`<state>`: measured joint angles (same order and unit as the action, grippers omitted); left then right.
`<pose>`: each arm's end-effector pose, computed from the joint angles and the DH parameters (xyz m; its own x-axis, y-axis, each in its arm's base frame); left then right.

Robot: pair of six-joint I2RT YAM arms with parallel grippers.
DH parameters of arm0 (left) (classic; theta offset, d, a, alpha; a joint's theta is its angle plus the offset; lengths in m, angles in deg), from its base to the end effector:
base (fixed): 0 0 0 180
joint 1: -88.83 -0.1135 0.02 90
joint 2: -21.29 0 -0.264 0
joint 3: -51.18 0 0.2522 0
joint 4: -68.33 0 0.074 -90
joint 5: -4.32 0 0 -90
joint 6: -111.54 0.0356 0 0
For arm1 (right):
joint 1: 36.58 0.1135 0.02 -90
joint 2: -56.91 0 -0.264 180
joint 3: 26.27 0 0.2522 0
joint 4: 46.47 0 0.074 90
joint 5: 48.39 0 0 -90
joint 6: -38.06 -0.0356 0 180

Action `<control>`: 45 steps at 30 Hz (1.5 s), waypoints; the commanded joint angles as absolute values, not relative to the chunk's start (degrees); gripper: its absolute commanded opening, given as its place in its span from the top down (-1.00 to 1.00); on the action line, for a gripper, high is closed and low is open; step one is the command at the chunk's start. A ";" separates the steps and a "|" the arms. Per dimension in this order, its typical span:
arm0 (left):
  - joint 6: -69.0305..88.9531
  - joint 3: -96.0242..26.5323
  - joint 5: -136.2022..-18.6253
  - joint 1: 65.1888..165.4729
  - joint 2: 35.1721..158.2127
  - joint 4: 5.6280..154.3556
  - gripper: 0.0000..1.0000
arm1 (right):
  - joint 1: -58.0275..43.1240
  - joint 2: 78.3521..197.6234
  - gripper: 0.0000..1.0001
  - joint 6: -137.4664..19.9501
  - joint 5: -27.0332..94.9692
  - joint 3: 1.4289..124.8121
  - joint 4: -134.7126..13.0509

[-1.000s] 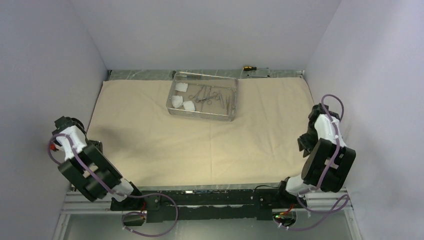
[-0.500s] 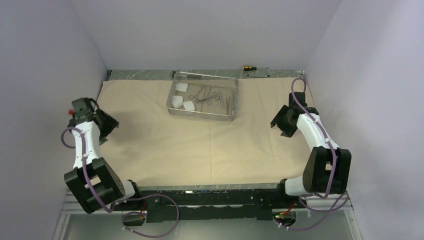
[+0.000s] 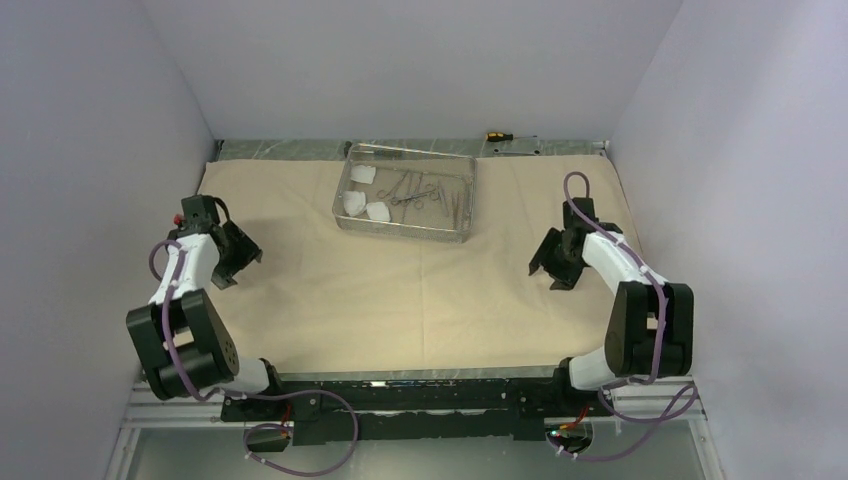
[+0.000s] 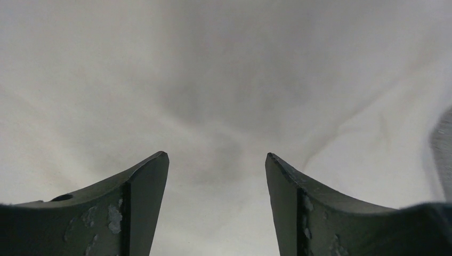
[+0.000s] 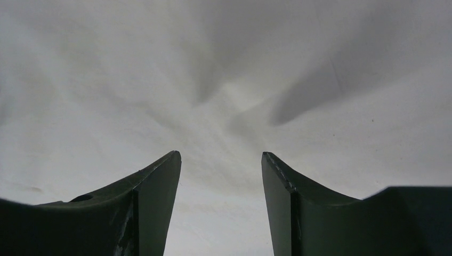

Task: Open and lay out the surgical kit
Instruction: Smooth out the surgical kit at the center of the board.

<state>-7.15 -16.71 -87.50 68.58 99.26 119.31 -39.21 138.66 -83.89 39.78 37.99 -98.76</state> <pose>0.2495 0.0932 0.2317 -0.5472 -0.7133 -0.4378 -0.7103 0.6725 -0.2079 0.2603 -0.0108 0.1961 -0.7769 0.5652 -0.2774 0.5256 0.8248 0.2083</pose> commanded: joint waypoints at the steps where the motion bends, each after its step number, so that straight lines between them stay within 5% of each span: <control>1: -11.08 -14.88 -90.50 68.84 104.34 120.31 -0.41 | -39.05 141.83 -0.22 -84.54 41.50 35.74 -101.15; 7: -17.50 -13.58 -95.65 68.73 109.04 123.49 -0.37 | -39.12 149.21 0.08 -91.88 50.00 35.88 -109.44; 32: -26.12 -14.80 -106.55 58.78 112.53 135.86 -0.38 | -44.84 148.40 0.08 -94.81 56.55 35.57 -118.28; 45: -16.21 -21.51 -87.70 62.96 101.58 137.20 -0.43 | -31.91 132.44 -0.09 -84.32 42.20 38.81 -113.42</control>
<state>-18.88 -21.06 -95.54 60.10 105.62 135.72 -37.49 135.58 -87.91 48.68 39.01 -116.18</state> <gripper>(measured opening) 0.731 0.542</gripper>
